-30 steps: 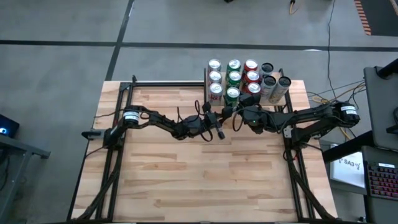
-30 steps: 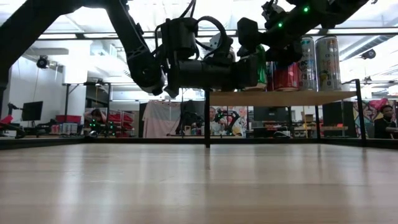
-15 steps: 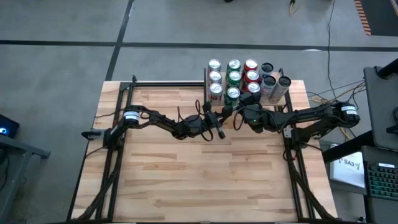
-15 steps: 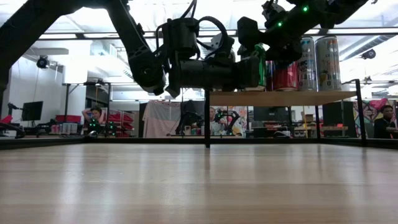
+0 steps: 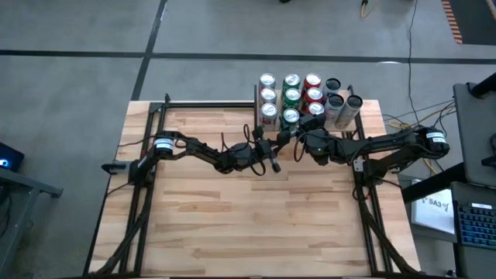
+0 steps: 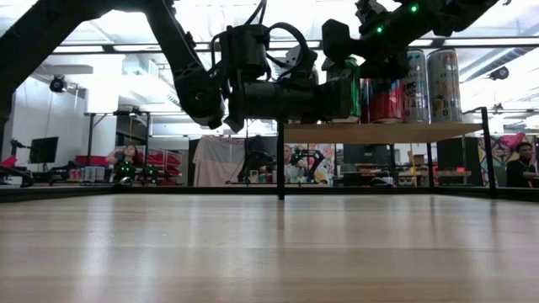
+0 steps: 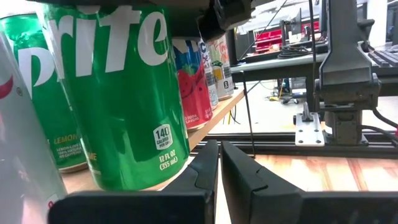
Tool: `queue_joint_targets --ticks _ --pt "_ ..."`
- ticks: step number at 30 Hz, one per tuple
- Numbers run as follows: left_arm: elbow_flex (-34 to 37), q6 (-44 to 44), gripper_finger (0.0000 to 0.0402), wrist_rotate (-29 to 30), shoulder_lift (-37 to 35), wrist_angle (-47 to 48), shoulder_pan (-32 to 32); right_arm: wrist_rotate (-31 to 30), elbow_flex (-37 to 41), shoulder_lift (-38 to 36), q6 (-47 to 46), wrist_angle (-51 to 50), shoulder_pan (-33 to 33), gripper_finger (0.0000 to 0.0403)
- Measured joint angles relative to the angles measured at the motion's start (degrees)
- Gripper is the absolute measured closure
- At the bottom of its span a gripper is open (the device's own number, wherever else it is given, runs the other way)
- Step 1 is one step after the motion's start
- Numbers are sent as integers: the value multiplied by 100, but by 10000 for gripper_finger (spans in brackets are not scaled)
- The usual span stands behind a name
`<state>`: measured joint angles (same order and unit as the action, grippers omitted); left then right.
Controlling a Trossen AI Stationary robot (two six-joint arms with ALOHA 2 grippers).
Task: Place canned beverage on shelf
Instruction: Put the green soda can on the shelf aligned in front of the other green soda can
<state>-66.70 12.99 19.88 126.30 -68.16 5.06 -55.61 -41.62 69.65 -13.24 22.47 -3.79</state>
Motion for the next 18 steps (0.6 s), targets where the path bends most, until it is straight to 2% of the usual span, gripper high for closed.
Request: queue_joint_targets --ticks 18 --pt "-111 2 400 17 0 3 11 19 0 -213 389 104 13 76"
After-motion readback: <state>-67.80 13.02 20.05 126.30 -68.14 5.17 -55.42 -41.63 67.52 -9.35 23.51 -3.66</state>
